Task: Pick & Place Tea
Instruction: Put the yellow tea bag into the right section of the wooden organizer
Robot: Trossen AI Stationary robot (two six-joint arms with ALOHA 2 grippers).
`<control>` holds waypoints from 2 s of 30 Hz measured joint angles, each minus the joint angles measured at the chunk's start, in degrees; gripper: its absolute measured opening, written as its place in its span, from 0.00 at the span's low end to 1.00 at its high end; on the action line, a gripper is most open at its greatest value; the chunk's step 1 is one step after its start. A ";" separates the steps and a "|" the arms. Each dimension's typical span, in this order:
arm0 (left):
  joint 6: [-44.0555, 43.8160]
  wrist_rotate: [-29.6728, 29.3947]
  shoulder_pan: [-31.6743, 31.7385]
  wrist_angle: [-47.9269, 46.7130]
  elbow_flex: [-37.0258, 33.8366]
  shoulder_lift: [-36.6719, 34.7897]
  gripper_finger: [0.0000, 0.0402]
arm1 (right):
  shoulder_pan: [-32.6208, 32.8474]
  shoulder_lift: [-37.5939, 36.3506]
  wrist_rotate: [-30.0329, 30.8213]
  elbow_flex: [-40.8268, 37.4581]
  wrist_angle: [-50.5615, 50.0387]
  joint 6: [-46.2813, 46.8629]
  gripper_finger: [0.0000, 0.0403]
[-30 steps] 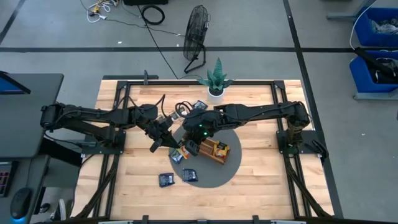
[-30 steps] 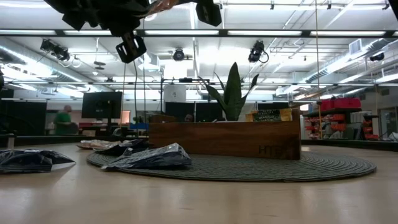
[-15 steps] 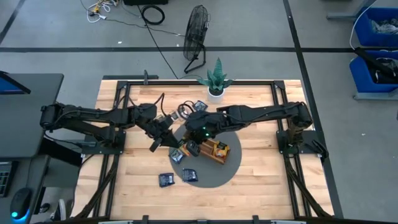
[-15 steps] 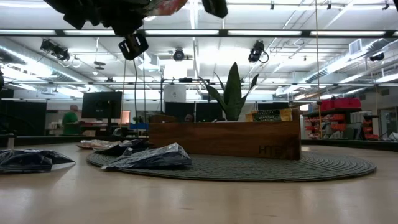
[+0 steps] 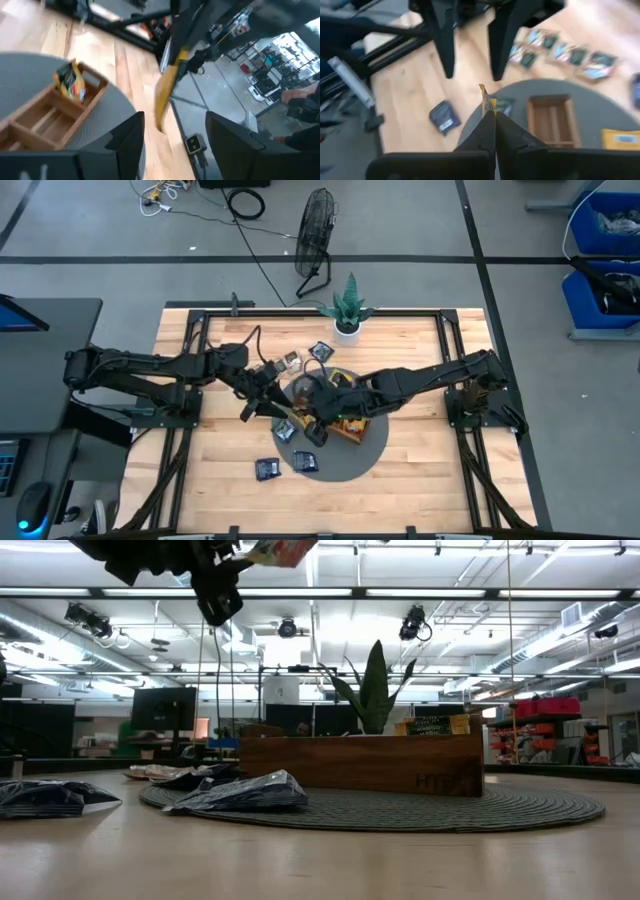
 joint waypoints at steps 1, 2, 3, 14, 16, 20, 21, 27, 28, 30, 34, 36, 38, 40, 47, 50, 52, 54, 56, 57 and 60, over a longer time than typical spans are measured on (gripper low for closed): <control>0.13 -0.03 0.40 0.18 0.05 -0.45 0.53 | 0.53 -0.51 2.24 0.00 -0.04 0.40 0.00; 0.28 -0.09 0.94 -0.46 0.02 -1.26 0.52 | 1.15 -1.15 4.45 0.01 -0.32 0.94 0.00; 0.32 -0.35 1.46 -0.37 -0.02 -2.06 0.51 | 1.74 -1.67 6.78 0.01 -0.88 1.38 0.00; 0.08 -4.92 5.97 0.67 0.02 -14.15 0.45 | 8.90 -3.29 26.44 0.02 -8.65 7.97 0.00; -0.21 -5.22 6.46 0.53 0.02 -15.78 0.45 | 10.45 -3.29 30.13 0.02 -10.50 10.24 0.00; -0.21 -6.36 7.08 0.53 0.02 -17.83 0.45 | 13.54 -3.29 34.95 -0.25 -13.36 16.13 0.00; -0.24 -6.76 7.27 0.45 0.02 -18.07 0.45 | 14.22 -3.31 35.59 -0.66 -12.11 16.64 0.00; -0.26 -8.31 8.47 0.50 0.02 -18.22 0.45 | 16.77 -3.31 31.60 -7.14 10.03 12.66 0.00; -0.26 -8.28 8.63 0.53 0.02 -18.22 0.45 | 16.75 -3.29 29.53 -9.18 15.02 10.72 0.00; -0.34 -8.28 8.65 0.53 0.02 -18.18 0.45 | 16.09 -3.18 25.85 -13.29 25.62 7.11 0.00; -0.58 -7.99 8.65 0.58 0.02 -18.20 0.45 | 13.25 -3.20 19.39 -22.22 45.21 2.54 0.00; -1.63 -7.89 8.65 0.57 0.02 -18.20 0.45 | 11.82 -3.18 17.87 -26.15 52.17 0.58 0.00; -1.72 -7.84 8.65 0.59 0.02 -18.20 0.45 | 10.45 -3.19 16.30 -29.40 58.73 -1.35 0.00; -1.72 -7.51 8.65 0.59 0.02 -18.20 0.45 | 9.34 -3.20 15.85 -32.19 62.84 -1.94 0.00; -1.83 -7.37 8.65 0.61 0.02 -18.20 0.45 | 9.13 -3.92 19.99 -39.77 66.62 -0.32 0.00; -1.80 -7.37 8.65 0.62 0.02 -18.20 0.45 | 10.13 -6.49 24.56 -44.89 67.21 2.04 0.00; -1.81 -7.40 8.65 0.61 0.02 -18.20 0.45 | 10.96 -8.94 27.46 -48.99 69.16 3.10 0.00; -1.81 -7.55 8.65 0.63 0.02 -18.20 0.45 | 11.91 -11.82 30.10 -53.39 71.00 4.11 0.00; -1.81 -8.08 8.65 0.57 0.02 -18.20 0.45 | 12.85 -14.78 32.10 -57.67 72.24 5.66 0.00; -1.79 -8.44 8.65 0.62 0.02 -18.20 0.45 | 13.35 -16.15 33.11 -59.63 72.21 6.51 0.00; -1.68 -9.51 8.65 0.72 0.02 -18.20 0.45 | 14.73 -19.16 35.94 -64.16 71.78 8.11 0.00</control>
